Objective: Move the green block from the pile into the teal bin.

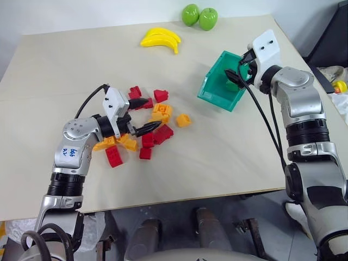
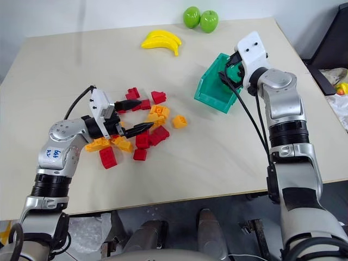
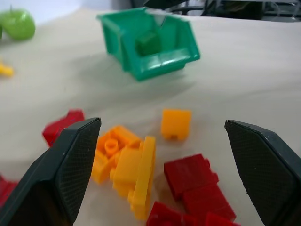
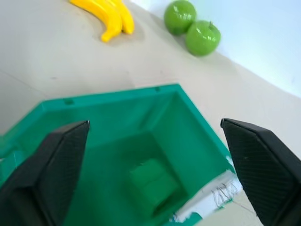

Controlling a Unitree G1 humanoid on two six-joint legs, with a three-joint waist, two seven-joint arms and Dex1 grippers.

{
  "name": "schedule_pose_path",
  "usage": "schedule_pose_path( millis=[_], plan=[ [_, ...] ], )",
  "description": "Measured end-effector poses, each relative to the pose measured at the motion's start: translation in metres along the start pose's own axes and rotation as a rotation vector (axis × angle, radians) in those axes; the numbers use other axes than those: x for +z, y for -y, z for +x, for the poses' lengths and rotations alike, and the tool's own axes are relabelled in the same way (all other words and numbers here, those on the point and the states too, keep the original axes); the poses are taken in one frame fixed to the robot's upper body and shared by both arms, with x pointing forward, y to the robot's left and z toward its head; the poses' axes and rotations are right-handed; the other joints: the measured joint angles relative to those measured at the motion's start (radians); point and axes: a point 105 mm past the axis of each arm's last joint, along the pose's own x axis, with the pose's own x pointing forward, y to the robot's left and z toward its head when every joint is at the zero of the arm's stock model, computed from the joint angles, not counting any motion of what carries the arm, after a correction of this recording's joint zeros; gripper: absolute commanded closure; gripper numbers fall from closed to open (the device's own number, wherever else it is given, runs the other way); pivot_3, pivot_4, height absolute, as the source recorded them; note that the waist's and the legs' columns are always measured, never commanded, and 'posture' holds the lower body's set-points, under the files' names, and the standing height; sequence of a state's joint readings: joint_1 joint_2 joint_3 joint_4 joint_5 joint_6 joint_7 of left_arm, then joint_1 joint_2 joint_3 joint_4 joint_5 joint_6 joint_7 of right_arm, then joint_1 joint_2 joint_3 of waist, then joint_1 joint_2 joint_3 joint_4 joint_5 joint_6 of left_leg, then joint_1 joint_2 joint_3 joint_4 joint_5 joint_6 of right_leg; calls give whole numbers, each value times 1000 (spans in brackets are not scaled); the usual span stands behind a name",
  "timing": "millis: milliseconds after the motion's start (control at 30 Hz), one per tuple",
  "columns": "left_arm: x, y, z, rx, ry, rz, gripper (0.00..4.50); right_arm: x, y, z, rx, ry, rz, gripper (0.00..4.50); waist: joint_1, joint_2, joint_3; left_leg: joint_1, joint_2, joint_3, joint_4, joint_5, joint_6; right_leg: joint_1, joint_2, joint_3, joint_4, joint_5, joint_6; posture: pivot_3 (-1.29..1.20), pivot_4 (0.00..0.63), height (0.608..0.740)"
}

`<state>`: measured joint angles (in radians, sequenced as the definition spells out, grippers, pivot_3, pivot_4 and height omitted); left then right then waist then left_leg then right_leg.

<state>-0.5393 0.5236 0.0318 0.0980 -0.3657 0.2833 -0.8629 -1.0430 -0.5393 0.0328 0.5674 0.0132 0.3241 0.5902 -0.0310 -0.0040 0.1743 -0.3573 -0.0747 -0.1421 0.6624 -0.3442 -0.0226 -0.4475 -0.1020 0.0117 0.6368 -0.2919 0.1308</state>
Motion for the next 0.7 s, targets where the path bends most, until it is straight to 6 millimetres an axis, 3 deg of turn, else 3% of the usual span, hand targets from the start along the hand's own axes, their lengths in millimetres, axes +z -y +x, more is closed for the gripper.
schedule_pose_path(
  millis=[67,167,267,367,433,533,633,700],
  plan=[
    [5,0,-4,-4,31,-53,0,7,-7,-6,51,38,-13,30,1,0,0,-1,0,-1,0,0,0,0,0,0,0,0,0,0,150,740],
    [9,-2,-26,7,69,-130,0,7,-26,-27,203,92,-12,30,2,0,0,-1,1,-2,0,0,0,0,0,-1,-1,0,0,0,150,740],
    [5,-9,-61,59,64,-208,0,-20,-57,-56,429,56,31,30,3,0,0,-1,0,-2,0,-1,1,0,-1,-1,-2,0,0,0,150,740],
    [-7,-7,-78,96,48,-219,0,-35,-76,-72,570,28,46,30,4,1,0,-1,-1,-1,2,-1,1,2,-1,0,-6,3,1,0,150,740],
    [-23,0,-97,92,2,-247,0,-40,-88,-84,670,35,62,30,3,1,0,0,2,0,2,-1,1,3,0,0,-8,4,0,0,150,740],
    [-47,0,-135,154,-76,-264,0,-67,-102,-106,808,-9,93,30,7,1,0,0,2,0,1,-1,1,3,1,0,-9,4,0,0,150,740],
    [-52,-4,-158,216,-99,-240,0,-88,-111,-117,904,-36,58,30,10,1,0,0,1,1,2,0,2,3,0,1,-9,5,1,0,150,740],
    [-50,-4,-165,232,-106,-213,0,-83,-112,-111,907,12,54,30,11,1,0,1,1,2,3,0,2,3,0,2,-9,6,1,0,150,740]
  ],
)
